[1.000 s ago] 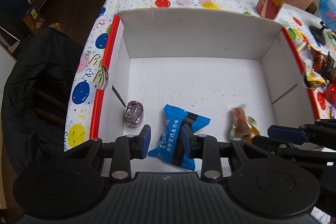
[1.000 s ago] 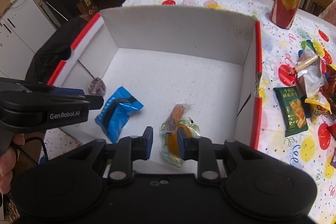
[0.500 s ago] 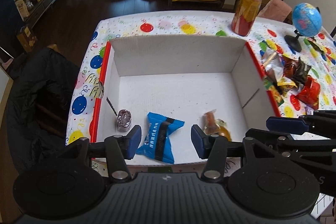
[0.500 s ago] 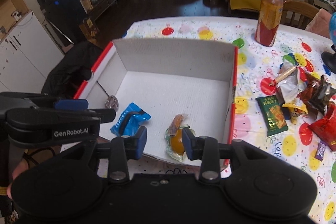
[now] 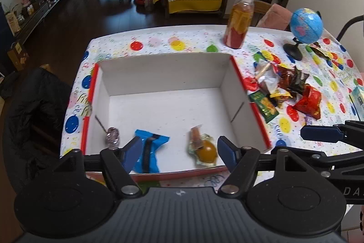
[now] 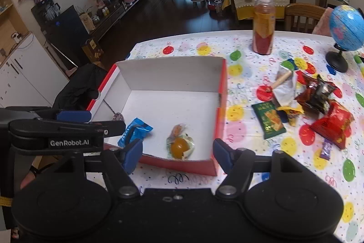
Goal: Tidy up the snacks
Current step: 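Withdraw both tools from the box toward the remaining snacks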
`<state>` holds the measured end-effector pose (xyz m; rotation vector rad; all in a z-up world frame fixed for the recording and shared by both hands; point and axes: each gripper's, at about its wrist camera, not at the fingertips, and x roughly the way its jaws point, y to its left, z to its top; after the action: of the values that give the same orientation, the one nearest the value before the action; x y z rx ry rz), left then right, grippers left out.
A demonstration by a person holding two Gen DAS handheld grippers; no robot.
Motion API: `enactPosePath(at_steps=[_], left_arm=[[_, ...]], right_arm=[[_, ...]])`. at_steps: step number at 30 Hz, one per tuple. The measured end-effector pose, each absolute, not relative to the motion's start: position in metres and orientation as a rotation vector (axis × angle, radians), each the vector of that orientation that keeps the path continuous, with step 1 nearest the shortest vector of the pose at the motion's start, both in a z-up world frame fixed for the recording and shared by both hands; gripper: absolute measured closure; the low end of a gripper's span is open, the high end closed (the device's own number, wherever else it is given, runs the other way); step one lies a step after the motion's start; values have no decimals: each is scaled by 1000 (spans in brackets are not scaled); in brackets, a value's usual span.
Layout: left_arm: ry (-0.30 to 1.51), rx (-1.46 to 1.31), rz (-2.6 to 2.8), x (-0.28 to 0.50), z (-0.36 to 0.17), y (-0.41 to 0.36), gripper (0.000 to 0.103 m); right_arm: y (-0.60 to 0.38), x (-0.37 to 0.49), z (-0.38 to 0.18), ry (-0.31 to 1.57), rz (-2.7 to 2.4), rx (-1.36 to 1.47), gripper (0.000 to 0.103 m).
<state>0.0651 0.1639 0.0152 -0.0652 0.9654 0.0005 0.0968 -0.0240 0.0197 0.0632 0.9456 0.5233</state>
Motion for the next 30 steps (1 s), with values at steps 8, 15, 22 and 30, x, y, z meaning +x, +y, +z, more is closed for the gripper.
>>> enactPosePath(at_steps=[8,15,22,30], left_arm=[[958,-56,-54,72,19,128,20],[948,-46,-130,81,19,83,4],[968,-49,-161,99,5,37,2],[1001,-49,-136,129,-15,-10,2]], right_arm=[[-68,92,21,933,470,74,18],[-115,94,14,939,397,69,1],[-175,102,4,900,323,92,0],[-235,127,-10,932,277,109,0]])
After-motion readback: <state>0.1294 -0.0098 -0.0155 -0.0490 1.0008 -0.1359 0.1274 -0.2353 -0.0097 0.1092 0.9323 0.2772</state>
